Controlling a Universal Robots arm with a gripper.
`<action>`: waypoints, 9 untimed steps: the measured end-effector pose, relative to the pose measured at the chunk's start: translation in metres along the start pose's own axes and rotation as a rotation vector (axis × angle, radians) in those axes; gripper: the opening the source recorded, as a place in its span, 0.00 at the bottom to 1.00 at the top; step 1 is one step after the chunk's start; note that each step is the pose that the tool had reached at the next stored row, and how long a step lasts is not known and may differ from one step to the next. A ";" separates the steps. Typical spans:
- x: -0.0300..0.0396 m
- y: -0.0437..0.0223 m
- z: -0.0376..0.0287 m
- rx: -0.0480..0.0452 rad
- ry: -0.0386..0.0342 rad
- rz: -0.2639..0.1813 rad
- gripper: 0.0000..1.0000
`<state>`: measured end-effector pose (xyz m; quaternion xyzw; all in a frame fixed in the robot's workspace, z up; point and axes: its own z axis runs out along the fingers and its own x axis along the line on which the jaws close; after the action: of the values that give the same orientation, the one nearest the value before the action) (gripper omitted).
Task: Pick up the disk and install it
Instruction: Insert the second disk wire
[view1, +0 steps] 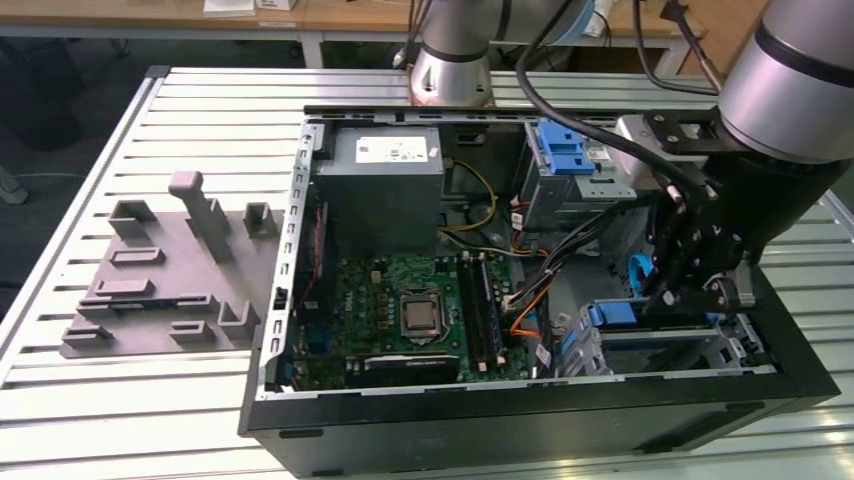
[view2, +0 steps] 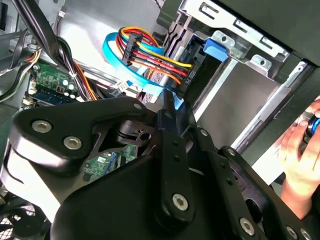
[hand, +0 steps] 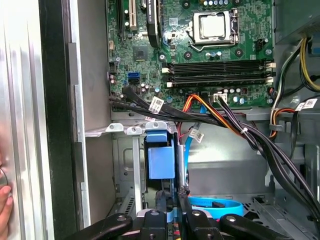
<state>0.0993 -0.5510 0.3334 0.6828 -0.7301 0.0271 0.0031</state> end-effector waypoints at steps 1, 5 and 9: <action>0.0000 0.0000 -0.0010 0.0000 0.0000 0.000 0.24; 0.0002 -0.0002 -0.0050 0.0000 0.0000 0.000 0.24; 0.0004 -0.0004 -0.0102 0.0000 -0.0001 0.000 0.24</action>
<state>0.0993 -0.5510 0.3436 0.6828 -0.7301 0.0270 0.0031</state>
